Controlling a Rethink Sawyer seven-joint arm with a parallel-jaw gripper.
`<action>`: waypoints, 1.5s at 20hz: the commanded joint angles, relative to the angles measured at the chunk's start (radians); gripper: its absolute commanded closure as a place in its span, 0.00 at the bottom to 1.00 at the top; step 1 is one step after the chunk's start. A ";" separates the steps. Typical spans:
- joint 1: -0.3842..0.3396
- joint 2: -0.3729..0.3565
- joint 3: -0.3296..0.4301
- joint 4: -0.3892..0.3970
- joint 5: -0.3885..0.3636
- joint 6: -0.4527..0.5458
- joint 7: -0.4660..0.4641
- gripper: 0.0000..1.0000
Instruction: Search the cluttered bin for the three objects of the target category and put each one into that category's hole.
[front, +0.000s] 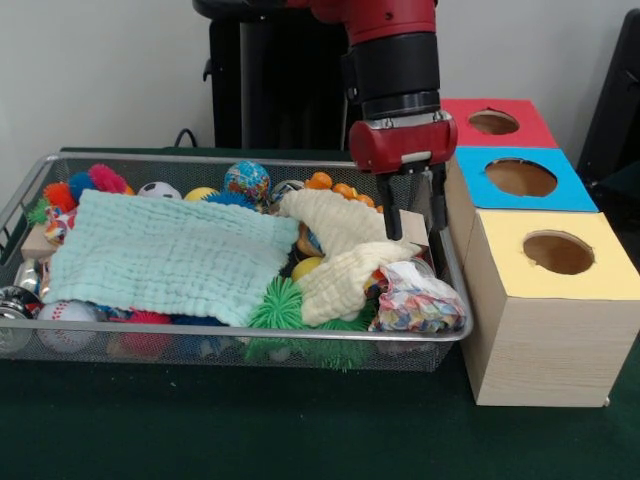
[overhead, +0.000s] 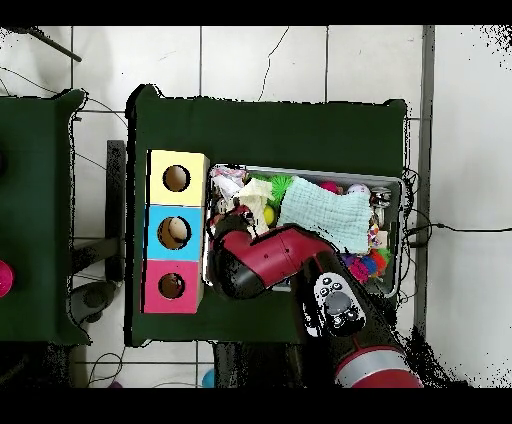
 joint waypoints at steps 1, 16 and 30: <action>-0.030 0.031 -0.036 0.026 -0.064 0.171 -0.032 0.00; 0.000 -0.006 -0.073 0.043 -0.083 0.255 -0.024 0.00; 0.083 0.082 -0.169 -0.043 -0.105 0.222 0.011 0.00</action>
